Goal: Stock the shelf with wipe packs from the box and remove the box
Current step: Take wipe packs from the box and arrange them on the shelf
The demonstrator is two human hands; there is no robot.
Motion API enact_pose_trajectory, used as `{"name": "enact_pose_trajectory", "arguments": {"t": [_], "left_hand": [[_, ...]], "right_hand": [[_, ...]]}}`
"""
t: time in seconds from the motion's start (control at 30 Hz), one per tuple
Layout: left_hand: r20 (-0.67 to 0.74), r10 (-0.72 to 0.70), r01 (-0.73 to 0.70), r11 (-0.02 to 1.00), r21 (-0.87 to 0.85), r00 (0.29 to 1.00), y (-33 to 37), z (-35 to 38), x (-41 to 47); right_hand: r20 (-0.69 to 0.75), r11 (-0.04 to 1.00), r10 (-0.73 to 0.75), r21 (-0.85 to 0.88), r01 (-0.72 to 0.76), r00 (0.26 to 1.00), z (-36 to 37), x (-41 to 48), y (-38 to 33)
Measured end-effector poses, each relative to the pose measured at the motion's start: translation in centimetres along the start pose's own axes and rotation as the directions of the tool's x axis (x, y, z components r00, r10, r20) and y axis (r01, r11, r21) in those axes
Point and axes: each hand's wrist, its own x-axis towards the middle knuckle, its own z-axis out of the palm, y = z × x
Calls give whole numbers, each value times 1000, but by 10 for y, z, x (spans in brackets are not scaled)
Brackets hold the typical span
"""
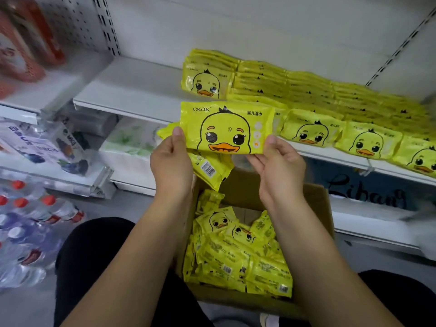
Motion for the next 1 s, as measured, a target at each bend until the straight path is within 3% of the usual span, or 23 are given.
{"name": "enact_pose_trajectory", "arguments": {"t": [0.13, 0.23, 0.4, 0.57, 0.63, 0.8, 0.9, 1.0], "left_hand": [[97, 61, -65, 997, 39, 993, -2, -4, 46], [156, 87, -93, 995, 29, 984, -12, -11, 74], [213, 88, -95, 995, 21, 973, -23, -22, 96], [188, 119, -124, 992, 12, 975, -26, -24, 112], [131, 109, -109, 994, -5, 985, -26, -27, 119], [-131, 2, -20, 990, -137, 991, -24, -34, 138], [-182, -61, 28, 983, -180, 981, -30, -38, 145], [-187, -92, 46, 971, -236, 978, -36, -39, 151]], "right_hand": [[90, 983, -67, -164, 81, 994, 12, 25, 4], [186, 916, -9, -394, 83, 982, 20, 46, 2], [380, 560, 59, -778, 284, 923, 51, 77, -15], [516, 244, 374, -856, 455, 771, 97, 101, -33], [525, 197, 404, -850, 489, 749, 113, 115, -31], [552, 236, 235, -831, 504, 800, 149, 164, -23], [531, 252, 133, -835, 489, 837, 165, 201, -11], [504, 90, 37, -862, 499, 863, 177, 237, 4]]}}
